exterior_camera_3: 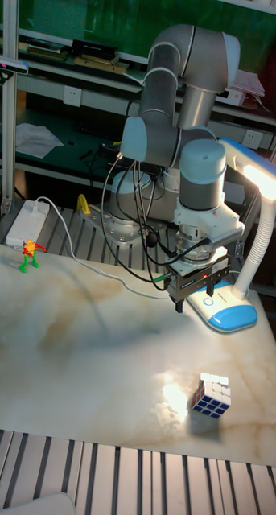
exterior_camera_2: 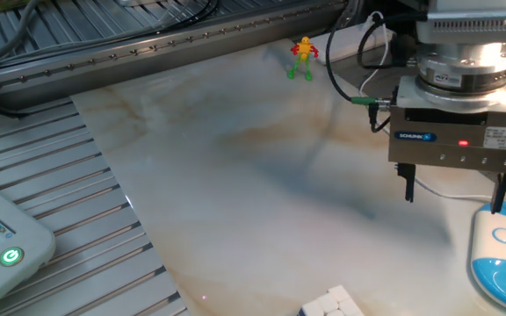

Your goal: Turn off the desk lamp by pressing the button

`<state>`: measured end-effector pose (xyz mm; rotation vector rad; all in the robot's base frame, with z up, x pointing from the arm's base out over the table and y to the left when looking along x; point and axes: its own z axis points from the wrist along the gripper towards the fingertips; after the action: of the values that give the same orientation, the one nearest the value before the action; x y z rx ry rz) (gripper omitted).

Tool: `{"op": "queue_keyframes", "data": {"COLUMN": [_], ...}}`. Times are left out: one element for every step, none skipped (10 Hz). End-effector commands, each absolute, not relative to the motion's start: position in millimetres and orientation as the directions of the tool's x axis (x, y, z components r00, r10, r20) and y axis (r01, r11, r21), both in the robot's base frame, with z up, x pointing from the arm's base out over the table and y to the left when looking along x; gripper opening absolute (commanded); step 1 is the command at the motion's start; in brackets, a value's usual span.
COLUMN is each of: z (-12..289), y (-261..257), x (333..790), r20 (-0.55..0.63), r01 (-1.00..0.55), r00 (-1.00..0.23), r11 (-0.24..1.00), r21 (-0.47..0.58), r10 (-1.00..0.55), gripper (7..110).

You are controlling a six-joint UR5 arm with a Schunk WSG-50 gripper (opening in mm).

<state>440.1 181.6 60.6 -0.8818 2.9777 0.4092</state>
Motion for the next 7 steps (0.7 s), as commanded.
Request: {"op": "queue_keyframes", "data": {"z": [58,55,54,53,53,52,53], "y": [194,195,194,192,190,191,193], "x": [438,438,437,435,433,431,427], "r20": [-0.096,-0.093,-0.089,-0.090,-0.094,-0.100,-0.106], "r01": [-0.522,-0.521,-0.521,-0.525,-0.530,-0.531,-0.531], "r00": [-0.852,-0.853,-0.853,-0.850,-0.847,-0.846,-0.846], "r11": [0.819,0.824,0.826,0.823,0.819,0.815,0.810], "r21": [0.237,0.222,0.218,0.217,0.220,0.230,0.248], "r10": [-0.515,-0.514,-0.515,-0.518,-0.523,-0.523,-0.522], "gripper": [88,88,88,88,88,88,88]}}
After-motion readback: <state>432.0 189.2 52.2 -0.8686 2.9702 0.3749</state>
